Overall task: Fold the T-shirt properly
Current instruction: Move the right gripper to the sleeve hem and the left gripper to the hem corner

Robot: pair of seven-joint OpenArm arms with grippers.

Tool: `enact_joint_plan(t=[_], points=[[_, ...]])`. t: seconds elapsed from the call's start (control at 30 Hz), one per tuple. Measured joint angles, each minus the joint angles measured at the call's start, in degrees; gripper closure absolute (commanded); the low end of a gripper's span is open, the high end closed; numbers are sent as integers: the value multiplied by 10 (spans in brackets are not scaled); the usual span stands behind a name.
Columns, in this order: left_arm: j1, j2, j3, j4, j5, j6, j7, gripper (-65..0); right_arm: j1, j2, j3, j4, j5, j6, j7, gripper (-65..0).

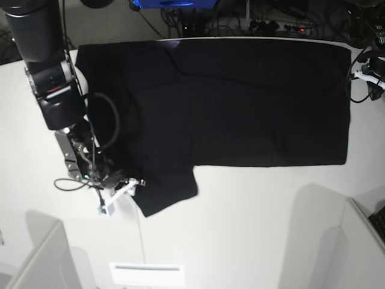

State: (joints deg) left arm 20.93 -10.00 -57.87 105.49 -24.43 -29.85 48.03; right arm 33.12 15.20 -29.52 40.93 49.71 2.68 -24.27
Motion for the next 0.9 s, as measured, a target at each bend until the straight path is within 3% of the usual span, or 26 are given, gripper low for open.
enact_joint_plan(t=[0.3, 0.43, 0.57, 0.7, 0.9], points=[[-14, 0, 2, -5, 0, 0, 1, 0, -5, 5, 0, -2, 2, -1, -1, 0], [-33, 0, 2, -24, 0, 1, -2, 0, -9, 5, 4, -2, 7, -1, 0, 0], [-64, -26, 20, -69, 4, 5, 2, -309, -14, 5, 4, -2, 9, 0, 10, 0], [-119, -76, 82, -167, 0, 9, -5, -517, -14, 5, 4, -2, 9, 0, 7, 0], [-214, -133, 179, -318, 3, 61, -5, -540, -14, 5, 4, -2, 9, 0, 7, 0]])
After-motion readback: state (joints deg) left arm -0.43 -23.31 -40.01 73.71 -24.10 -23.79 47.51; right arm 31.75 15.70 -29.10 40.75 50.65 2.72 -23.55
